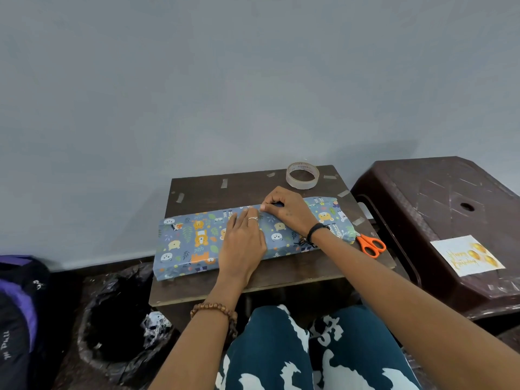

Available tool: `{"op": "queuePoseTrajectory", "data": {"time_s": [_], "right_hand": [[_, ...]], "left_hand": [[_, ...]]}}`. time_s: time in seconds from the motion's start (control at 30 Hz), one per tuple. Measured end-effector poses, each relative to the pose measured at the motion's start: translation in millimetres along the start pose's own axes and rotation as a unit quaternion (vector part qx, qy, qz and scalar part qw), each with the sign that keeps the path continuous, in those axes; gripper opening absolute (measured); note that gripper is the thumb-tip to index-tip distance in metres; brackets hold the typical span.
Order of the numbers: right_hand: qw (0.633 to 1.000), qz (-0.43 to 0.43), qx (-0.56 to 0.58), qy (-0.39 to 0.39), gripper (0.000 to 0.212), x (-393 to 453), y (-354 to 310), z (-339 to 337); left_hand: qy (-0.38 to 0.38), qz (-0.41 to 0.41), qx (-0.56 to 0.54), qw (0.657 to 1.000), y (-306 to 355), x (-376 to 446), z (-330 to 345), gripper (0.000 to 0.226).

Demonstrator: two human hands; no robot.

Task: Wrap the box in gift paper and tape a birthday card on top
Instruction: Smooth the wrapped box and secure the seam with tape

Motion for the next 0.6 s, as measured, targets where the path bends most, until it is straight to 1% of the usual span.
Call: {"op": "queuePoseTrajectory", "data": {"time_s": [0.1,0.23,0.3,0.4,0.5,0.6], "right_hand": [[1.0,0.002,-0.005,-0.002,0.013,0.6,-0.1,0.4],[1.0,-0.005,-0.019,-0.005,0.012,1.1,0.0,-0.6],[1.0,-0.009,-0.021,-0.006,0.011,0.8,-0.5,-0.6],[0.999,-0.01,-0.03,-0.009,0.011,1.5,-1.0,-0.7],[1.0,-0.009,-0.028,-0.01,0.01,1.8,-1.1,-0.8],[0.999,-0.014,-0.028,-0.01,0.009,1.4,-1.8,-0.4]], "left_hand": [[0.026,0.007,0.015,1.0,0.6,1.1,0.0,0.044],[0.038,0.022,0.033,0.998,0.9,2.4,-0.9,0.038],[0.033,0.029,0.039,0.998,1.0,3.0,-1.4,0.038],[0.013,0.022,0.032,0.999,1.4,3.2,-3.6,0.047],[0.012,0.018,0.031,0.999,-0.6,2.8,-0.9,0.039],[-0.021,0.018,0.025,0.999,-0.3,2.0,1.7,0.044]]}}
Point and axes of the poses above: each hand's wrist, its own x-axis towards the middle knuckle, its own z-axis out of the palm, y = z × x, the point moved 2 cm from there along x, towards the middle knuckle, and after that the axes turned 6 degrees about x, right-handed, at the moved point
